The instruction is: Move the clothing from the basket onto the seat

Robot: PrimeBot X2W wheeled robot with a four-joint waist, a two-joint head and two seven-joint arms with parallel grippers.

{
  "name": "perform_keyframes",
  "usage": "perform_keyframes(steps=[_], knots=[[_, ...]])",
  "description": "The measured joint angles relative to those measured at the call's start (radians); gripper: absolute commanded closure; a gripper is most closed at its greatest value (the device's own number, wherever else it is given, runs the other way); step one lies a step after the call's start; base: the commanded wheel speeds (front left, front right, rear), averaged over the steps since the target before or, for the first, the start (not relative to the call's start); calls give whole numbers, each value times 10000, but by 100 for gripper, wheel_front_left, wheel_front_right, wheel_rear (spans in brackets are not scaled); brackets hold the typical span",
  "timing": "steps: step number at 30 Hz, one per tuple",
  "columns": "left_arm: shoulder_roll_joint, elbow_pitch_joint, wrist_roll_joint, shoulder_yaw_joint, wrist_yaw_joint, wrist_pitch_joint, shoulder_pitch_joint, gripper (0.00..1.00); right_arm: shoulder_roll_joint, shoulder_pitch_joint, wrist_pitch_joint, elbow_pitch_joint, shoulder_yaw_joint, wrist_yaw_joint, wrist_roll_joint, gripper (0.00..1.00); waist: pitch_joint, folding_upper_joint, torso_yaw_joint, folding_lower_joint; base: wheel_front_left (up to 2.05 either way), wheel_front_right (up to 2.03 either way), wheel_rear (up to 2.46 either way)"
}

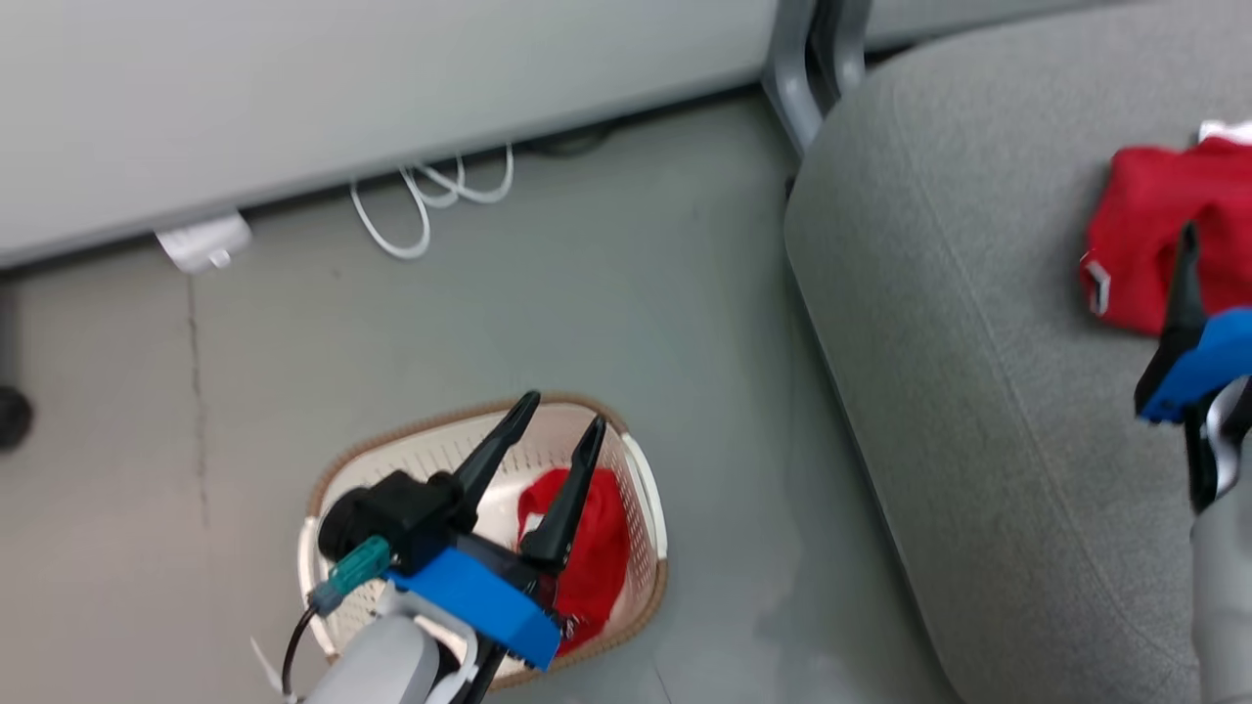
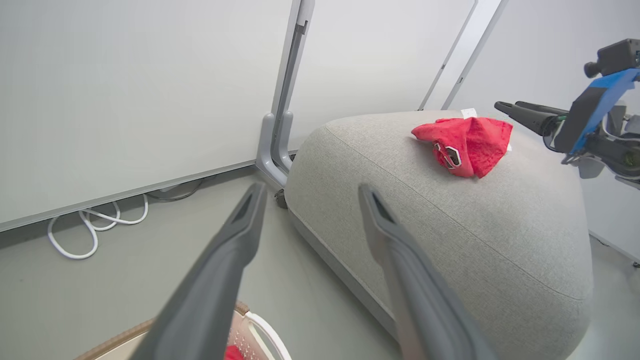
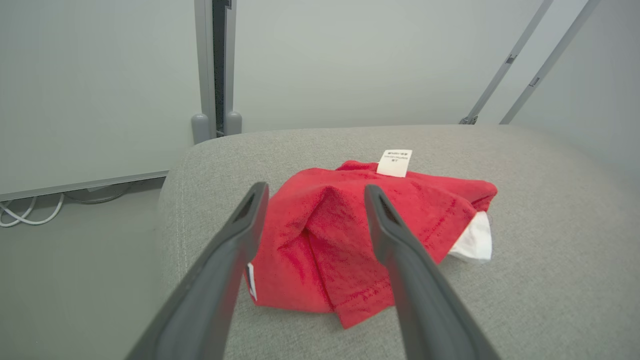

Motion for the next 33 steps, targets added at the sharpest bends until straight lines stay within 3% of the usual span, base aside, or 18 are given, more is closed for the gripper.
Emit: perform_keyframes(steps=[6, 12, 22, 33], knots=[[-127, 8, 148, 943, 0, -2, 1046, 0, 286, 1554, -19, -1283, 1043, 0, 1083, 0, -1222, 0, 286, -1, 0, 0, 0], [-228, 75, 343, 1774, 0, 0, 1776, 0, 731, 3517, 418, -3549, 2048, 2, 2293, 0, -1958, 0, 808, -1, 0, 0, 0], [-322, 211, 648, 2972, 0, -2, 2255, 0, 1174, 6310, 1264, -6947, 3024, 0, 2752, 0, -2534, 0, 1632, 1, 0, 0, 0], [-345, 209, 849, 4006, 0, -2, 2658, 0, 1567, 7545, 1482, -8178, 3586, 0, 2907, 0, -2856, 0, 1974, 2, 0, 0, 0]])
